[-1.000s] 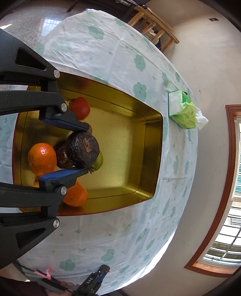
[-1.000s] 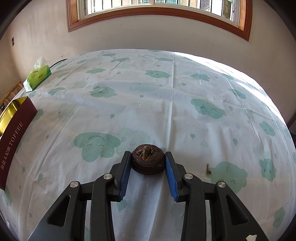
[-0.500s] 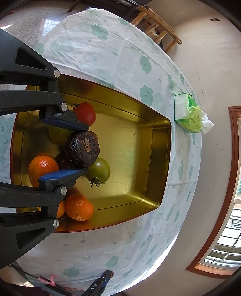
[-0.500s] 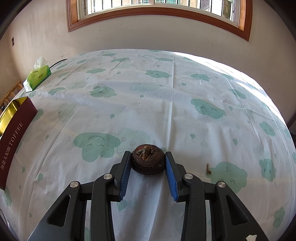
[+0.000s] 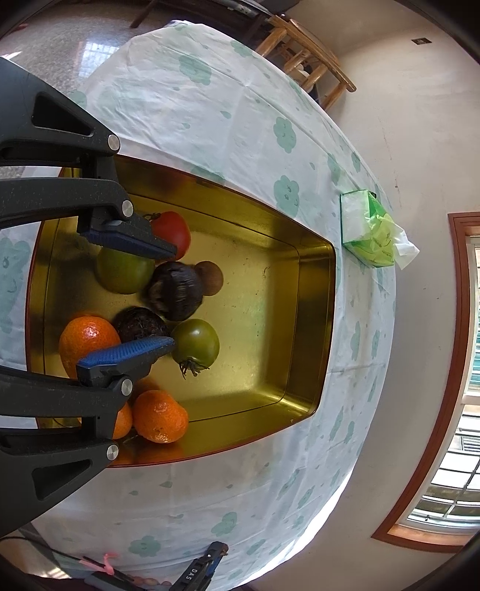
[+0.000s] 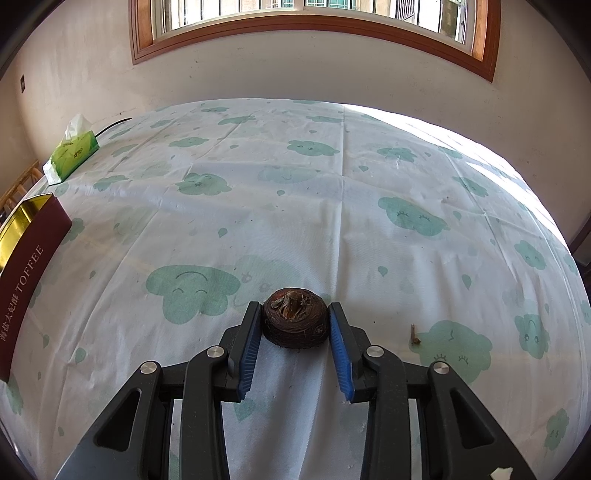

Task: Organize fruits
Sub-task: 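Lower the mangosteen into the tin tray and open the left tool, then carry the mangosteen into the tin tray and open the right tool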

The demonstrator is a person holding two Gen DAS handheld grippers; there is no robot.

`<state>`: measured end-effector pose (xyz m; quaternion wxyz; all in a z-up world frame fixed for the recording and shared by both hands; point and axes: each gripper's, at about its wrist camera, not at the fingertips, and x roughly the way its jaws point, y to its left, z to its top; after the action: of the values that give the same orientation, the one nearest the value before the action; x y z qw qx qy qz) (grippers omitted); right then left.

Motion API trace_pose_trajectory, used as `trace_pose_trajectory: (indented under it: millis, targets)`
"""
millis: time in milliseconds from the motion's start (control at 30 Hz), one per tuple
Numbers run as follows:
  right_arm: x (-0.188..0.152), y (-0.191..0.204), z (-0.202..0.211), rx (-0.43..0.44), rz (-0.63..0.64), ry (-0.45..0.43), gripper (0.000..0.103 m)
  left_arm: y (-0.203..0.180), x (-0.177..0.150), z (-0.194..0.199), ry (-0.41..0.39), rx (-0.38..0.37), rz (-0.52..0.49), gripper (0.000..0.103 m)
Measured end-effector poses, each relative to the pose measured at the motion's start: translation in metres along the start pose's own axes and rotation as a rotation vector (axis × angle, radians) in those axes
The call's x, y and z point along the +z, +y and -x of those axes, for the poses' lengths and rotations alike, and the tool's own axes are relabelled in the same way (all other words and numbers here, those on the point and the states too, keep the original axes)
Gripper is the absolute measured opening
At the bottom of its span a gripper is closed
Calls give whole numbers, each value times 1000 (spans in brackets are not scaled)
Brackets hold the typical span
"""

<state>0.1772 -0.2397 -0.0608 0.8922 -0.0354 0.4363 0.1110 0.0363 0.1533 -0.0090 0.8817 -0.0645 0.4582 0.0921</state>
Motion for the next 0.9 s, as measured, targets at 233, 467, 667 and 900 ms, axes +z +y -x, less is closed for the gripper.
trace_pose_trajectory:
  millis: [233,467,667,900]
  targets:
    - [4,6,11,28,-16,-22,33,2,-4,7,-11,-8,23,50]
    - [14,41,28,119,26,-46,33,6,-8,17,-27,-10,46,52]
    - [22,117,43,269,144,-62,33,17,-11,33,-58,19,71,60]
    - [23,211,62,442,294,-71,33,37,-20,47,-66,52,110,64]
